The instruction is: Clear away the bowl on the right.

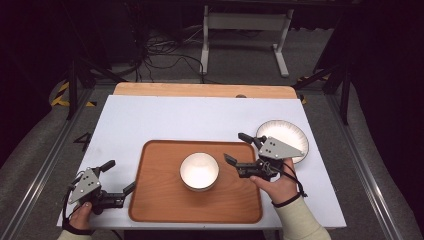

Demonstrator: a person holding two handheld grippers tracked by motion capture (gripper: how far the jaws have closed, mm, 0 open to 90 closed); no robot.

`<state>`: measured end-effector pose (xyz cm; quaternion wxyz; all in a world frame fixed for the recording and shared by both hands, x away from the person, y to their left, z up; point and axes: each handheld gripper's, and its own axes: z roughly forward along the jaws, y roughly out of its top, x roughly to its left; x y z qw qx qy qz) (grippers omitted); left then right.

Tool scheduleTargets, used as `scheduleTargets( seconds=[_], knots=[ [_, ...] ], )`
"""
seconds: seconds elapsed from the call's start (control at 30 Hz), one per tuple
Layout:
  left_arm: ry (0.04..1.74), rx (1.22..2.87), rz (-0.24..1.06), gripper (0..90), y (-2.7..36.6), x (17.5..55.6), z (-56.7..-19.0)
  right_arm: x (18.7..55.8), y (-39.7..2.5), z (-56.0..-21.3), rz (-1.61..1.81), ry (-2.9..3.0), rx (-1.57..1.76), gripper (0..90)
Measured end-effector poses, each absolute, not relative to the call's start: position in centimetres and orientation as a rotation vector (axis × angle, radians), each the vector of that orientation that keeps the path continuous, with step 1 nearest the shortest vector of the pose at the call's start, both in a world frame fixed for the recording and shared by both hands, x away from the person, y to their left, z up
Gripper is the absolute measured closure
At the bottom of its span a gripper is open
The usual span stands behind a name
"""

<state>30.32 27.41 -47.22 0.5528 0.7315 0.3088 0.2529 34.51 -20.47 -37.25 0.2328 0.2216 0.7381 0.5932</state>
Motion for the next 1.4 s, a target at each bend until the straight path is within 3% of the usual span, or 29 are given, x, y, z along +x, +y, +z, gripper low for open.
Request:
scheduleTargets(
  seconds=[0.8, 1.4],
  knots=[
    [0.729, 1.73, 0.599, 0.2, 27.4, 30.3, -47.2, 33.0, -25.8, -37.3, 1.597, 1.94, 0.697, 19.2],
    [0.724, 1.733, 0.6, 0.2, 27.4, 30.3, -47.2, 32.8, -28.7, -40.8, 1.547, 1.872, 0.748, 18.9]
  ],
)
